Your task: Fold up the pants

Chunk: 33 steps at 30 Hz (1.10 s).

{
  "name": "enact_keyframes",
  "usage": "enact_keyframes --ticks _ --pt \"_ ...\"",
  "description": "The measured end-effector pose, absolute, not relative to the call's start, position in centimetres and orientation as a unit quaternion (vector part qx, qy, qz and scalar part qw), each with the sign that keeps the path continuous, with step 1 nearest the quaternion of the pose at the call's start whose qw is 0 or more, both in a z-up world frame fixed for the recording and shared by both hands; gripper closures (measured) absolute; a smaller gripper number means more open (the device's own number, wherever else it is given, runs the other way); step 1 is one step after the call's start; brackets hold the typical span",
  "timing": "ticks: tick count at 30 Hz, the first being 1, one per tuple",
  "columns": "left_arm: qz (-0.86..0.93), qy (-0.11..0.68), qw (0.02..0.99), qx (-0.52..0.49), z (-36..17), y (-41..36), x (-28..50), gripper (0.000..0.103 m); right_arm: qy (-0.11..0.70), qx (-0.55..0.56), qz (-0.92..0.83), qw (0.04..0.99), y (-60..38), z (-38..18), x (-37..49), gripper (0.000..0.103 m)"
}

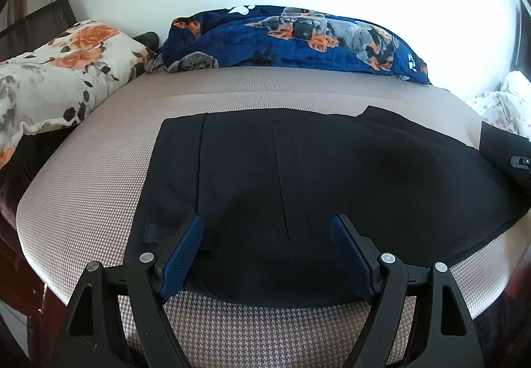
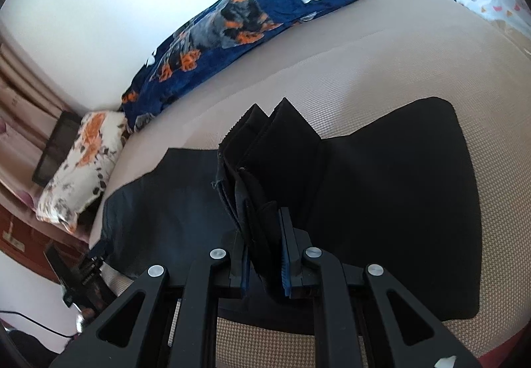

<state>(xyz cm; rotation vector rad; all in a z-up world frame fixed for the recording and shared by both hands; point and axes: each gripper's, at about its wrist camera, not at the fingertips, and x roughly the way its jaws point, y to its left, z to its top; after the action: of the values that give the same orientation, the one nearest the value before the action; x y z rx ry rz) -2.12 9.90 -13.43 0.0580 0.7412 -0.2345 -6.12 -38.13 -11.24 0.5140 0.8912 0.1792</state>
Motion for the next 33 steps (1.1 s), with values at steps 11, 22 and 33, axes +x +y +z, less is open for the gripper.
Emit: enact_keyframes --ticks 11,22,33 --pt "-0.115 0.363 0.924 0.031 -13.5 9.8 -2.2 0.021 0.438 0.213 0.103 0.867 -35.6 -11.9 -5.7 0.089" --pt "-0.115 0.364 0.924 0.031 -13.5 9.7 -2.2 0.021 0.449 0.198 0.119 0.863 -33.6 -12.4 -5.3 0.089" --pt "-0.115 0.366 0.923 0.031 -13.7 9.7 -2.2 0.021 0.456 0.194 0.130 0.859 -32.5 -12.8 -5.0 0.088"
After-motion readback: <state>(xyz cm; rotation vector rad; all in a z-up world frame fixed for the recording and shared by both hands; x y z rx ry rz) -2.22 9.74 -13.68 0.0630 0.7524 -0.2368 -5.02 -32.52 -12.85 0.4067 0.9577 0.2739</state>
